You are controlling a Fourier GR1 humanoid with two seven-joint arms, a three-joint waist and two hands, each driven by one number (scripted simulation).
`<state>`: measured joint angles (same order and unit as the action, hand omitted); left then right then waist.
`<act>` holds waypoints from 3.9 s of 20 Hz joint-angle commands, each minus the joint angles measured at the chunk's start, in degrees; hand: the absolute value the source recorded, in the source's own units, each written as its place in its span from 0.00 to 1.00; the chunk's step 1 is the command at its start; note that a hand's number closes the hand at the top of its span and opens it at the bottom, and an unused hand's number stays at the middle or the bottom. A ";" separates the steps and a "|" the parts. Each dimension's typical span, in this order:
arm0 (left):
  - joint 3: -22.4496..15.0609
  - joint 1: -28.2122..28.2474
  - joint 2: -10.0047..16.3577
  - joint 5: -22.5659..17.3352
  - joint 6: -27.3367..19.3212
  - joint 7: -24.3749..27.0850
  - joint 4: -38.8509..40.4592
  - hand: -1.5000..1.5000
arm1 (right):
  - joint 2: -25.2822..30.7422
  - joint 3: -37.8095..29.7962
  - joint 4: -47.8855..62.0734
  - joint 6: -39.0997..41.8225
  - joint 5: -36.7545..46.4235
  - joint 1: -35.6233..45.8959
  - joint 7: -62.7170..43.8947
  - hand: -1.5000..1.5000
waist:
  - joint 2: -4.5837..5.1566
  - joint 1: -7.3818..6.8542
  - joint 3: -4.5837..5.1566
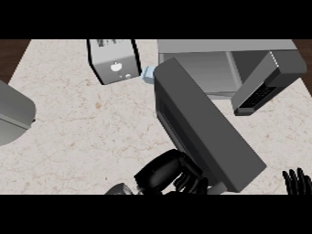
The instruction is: Pick up the milk, place it into the microwave and close the microwave
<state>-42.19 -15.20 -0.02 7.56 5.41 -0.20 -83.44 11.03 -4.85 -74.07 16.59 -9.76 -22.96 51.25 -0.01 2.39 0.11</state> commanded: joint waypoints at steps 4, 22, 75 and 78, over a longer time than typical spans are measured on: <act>-12.12 -9.77 0.02 -9.36 -12.82 -1.91 12.46 1.00 | 2.36 3.31 -9.68 6.79 -3.15 -1.46 -0.27 0.00 | 0.50 2.46 -0.02; -6.22 -24.88 0.04 -30.66 -35.04 9.95 22.61 1.00 | 7.12 8.33 -26.33 7.22 -8.84 -4.92 -8.55 0.00 | 2.46 11.06 0.26; 0.98 -42.54 0.02 -55.48 -34.50 27.35 43.23 1.00 | 18.05 7.56 -44.26 13.67 -24.94 -9.30 -18.18 0.00 | 5.42 20.60 -0.15; 0.02 -42.30 0.02 -55.83 -34.76 28.02 43.71 1.00 | 18.78 7.35 -45.52 13.82 -25.31 -9.61 -18.81 0.00 | 5.38 20.93 -0.08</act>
<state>-43.28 -53.82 -0.01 -47.28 -30.56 28.72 -43.64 28.88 3.07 -118.73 29.26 -34.47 -32.44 32.25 4.61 22.64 -0.01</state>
